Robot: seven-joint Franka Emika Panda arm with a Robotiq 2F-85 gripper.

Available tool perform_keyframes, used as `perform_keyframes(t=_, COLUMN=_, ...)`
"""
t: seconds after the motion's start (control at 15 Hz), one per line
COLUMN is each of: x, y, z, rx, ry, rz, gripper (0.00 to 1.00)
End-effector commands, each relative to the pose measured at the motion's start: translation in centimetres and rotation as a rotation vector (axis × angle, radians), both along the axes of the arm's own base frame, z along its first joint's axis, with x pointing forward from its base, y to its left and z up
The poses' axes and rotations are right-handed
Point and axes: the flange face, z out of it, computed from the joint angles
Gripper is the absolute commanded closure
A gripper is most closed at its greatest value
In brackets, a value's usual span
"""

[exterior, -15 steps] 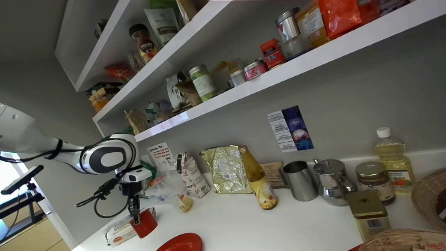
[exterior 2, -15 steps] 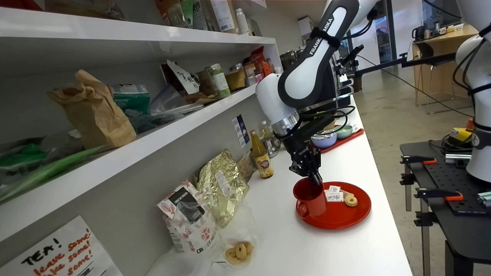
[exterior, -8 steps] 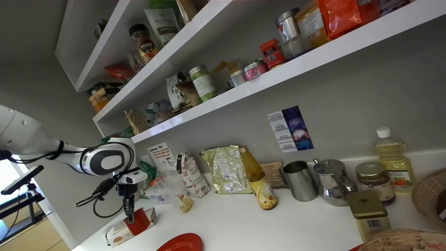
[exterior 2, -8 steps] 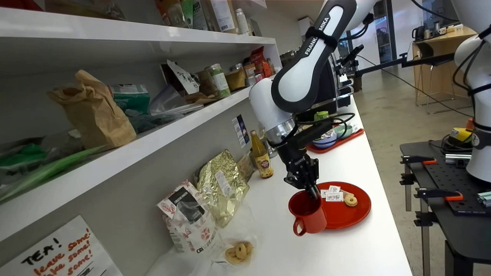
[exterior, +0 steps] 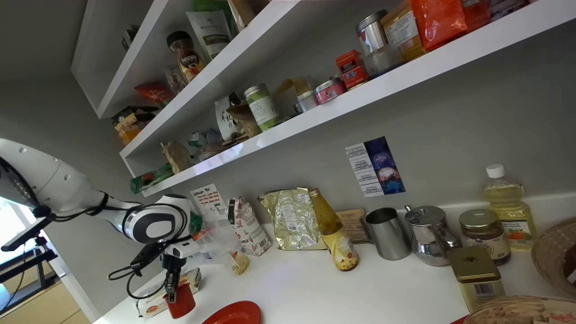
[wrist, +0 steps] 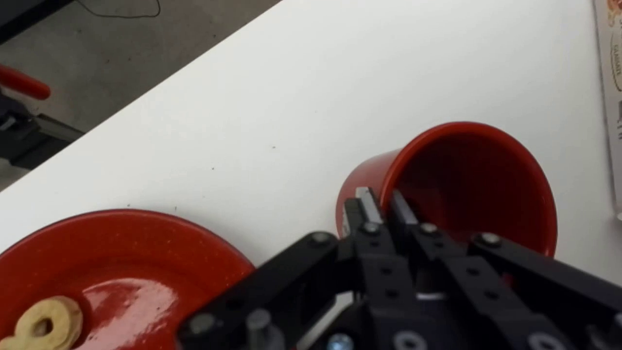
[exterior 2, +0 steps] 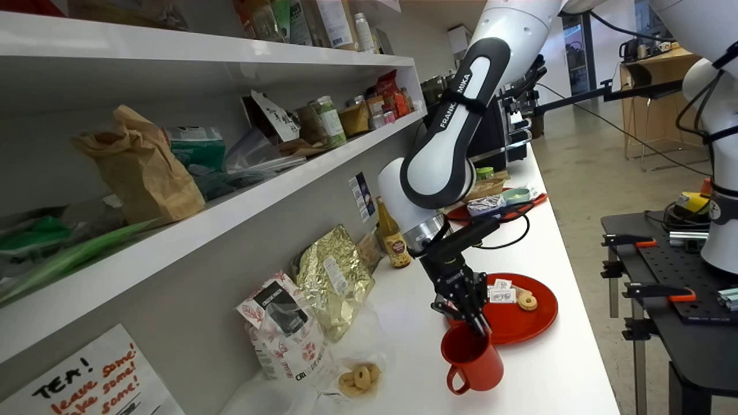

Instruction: Move the cup off of the plate

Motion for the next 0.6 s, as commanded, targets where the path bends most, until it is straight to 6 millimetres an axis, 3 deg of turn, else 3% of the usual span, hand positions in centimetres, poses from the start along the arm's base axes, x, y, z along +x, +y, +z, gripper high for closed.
perform_keyframes(t=0.0, x=1.2, y=1.7, z=-1.8, rx=0.035, ry=0.023, rz=-0.103, gripper=0.98)
perform_keyframes(t=0.53, x=0.7, y=3.0, z=-5.6, rx=-0.001, ry=0.041, rz=-0.148, gripper=0.98)
